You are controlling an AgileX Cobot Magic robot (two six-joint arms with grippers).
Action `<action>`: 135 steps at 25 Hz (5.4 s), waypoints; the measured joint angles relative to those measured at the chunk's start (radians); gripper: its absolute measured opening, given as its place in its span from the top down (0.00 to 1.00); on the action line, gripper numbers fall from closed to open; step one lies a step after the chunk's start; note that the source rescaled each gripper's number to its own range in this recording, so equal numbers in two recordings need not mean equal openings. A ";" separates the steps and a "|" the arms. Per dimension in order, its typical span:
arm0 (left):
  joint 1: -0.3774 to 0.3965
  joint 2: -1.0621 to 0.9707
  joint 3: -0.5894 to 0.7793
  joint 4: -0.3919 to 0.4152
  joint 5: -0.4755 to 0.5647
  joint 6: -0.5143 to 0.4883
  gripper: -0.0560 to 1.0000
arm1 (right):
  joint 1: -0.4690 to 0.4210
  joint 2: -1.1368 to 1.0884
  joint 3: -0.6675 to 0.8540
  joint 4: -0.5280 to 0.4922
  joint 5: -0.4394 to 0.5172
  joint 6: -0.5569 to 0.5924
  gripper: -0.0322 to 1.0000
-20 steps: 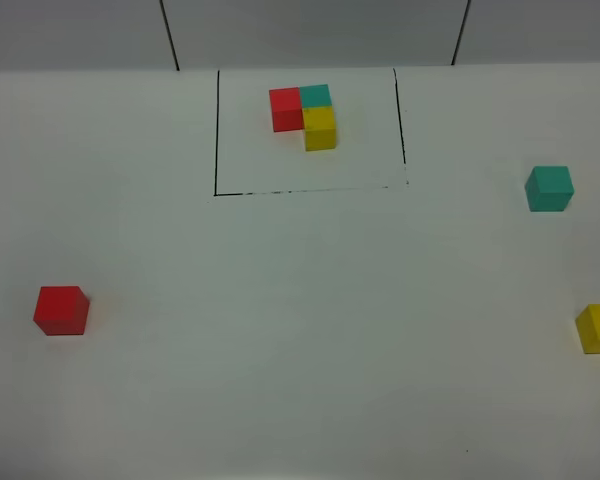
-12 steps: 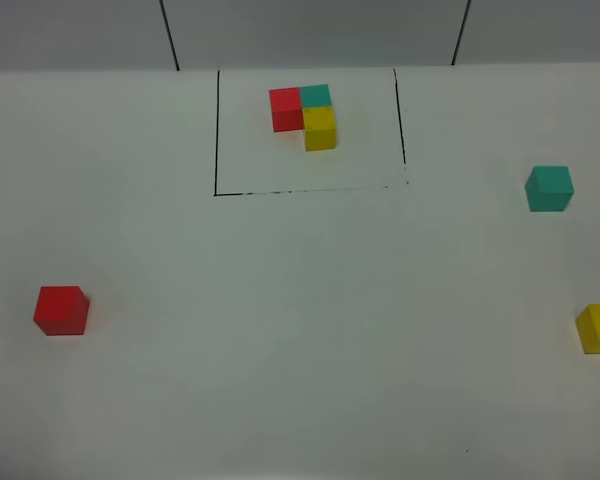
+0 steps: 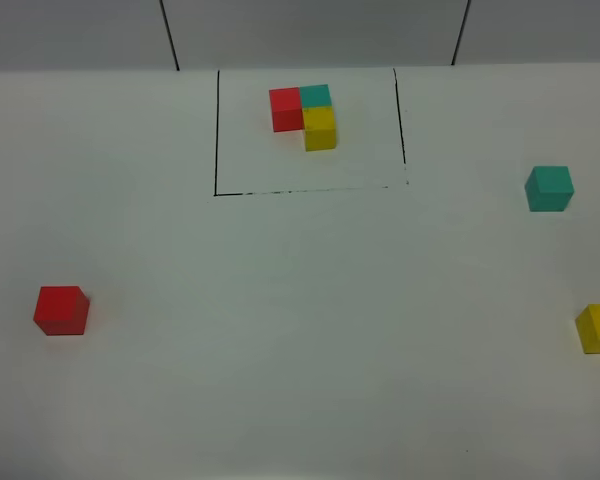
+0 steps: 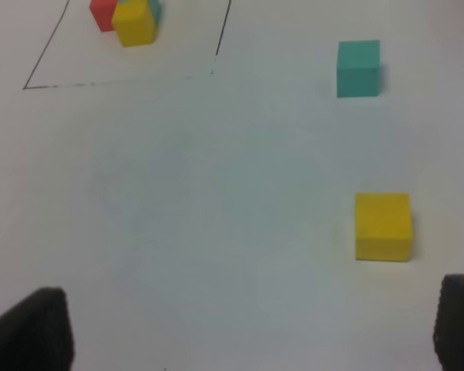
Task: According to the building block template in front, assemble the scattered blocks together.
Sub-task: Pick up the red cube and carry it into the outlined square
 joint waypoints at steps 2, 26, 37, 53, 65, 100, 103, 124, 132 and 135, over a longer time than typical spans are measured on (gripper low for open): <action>0.000 0.000 0.000 0.000 0.000 0.000 0.23 | 0.000 0.000 0.000 0.000 0.000 0.000 0.11; 0.000 0.407 -0.155 0.149 -0.145 -0.009 0.23 | 0.000 0.000 0.000 0.001 0.000 0.000 0.16; 0.000 1.014 -0.314 0.143 -0.214 -0.020 0.23 | 0.000 0.000 0.000 0.001 0.000 0.000 0.19; -0.073 1.454 -0.357 0.164 -0.255 -0.072 0.22 | 0.000 0.000 0.000 0.001 0.000 0.000 0.21; -0.073 1.616 -0.357 0.155 -0.386 -0.115 0.00 | 0.000 0.000 0.000 0.001 0.000 0.000 0.23; -0.073 1.837 -0.358 0.150 -0.501 -0.154 0.27 | 0.000 0.000 0.000 0.001 0.000 0.001 0.23; -0.073 1.843 -0.358 0.150 -0.499 -0.154 0.35 | 0.000 0.000 0.000 0.001 0.000 0.001 0.23; -0.251 1.865 -0.555 0.158 -0.302 0.260 0.94 | 0.000 0.000 0.000 0.001 0.000 0.008 0.23; -0.459 2.057 -0.869 0.179 -0.193 0.456 0.94 | 0.000 0.000 0.000 0.010 0.000 0.008 0.23; -0.524 2.144 -1.013 0.227 -0.131 0.499 0.94 | 0.000 0.000 0.000 0.009 0.000 0.008 0.23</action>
